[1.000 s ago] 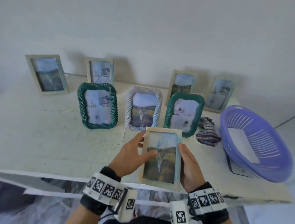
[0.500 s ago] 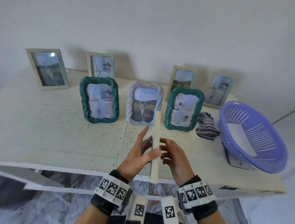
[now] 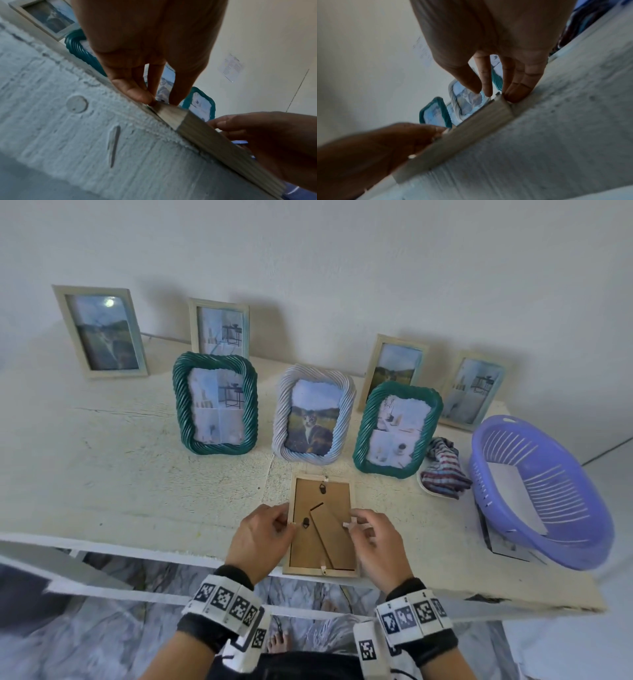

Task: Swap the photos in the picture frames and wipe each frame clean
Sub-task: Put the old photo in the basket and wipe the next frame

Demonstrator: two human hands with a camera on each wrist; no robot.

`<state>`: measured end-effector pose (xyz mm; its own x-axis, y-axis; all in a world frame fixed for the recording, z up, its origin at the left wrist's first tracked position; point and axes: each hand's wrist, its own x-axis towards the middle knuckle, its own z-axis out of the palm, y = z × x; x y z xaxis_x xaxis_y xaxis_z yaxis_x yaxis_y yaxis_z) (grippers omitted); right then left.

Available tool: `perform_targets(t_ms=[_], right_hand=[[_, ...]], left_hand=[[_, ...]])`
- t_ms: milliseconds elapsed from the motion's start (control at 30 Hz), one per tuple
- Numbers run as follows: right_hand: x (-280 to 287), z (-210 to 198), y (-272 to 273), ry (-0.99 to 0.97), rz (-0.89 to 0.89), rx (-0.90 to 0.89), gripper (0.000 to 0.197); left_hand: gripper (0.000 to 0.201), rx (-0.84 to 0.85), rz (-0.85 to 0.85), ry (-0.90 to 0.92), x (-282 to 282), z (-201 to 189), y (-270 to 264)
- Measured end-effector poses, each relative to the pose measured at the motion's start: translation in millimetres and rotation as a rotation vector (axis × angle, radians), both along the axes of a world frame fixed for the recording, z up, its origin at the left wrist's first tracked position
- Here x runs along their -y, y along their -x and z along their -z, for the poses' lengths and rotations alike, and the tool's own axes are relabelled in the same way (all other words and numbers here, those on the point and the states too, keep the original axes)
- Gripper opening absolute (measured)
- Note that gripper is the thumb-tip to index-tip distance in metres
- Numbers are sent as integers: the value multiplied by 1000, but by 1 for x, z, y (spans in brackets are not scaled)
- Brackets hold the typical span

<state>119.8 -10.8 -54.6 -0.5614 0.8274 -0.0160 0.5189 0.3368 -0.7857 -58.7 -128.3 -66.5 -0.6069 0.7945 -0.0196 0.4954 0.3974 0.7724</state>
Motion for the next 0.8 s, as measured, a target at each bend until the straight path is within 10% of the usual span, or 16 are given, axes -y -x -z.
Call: perform_targets(t_ms=[200, 467, 800], right_hand=[[1, 7, 1, -144, -58, 81, 28], [-2, 14, 4, -216, -66, 110, 9], [-11, 9, -9, 32, -122, 55, 33]], left_hand=[[44, -36, 3, 10, -6, 9, 3], [20, -94, -114, -19, -16, 11, -4], [15, -57, -84, -24, -17, 14, 1]])
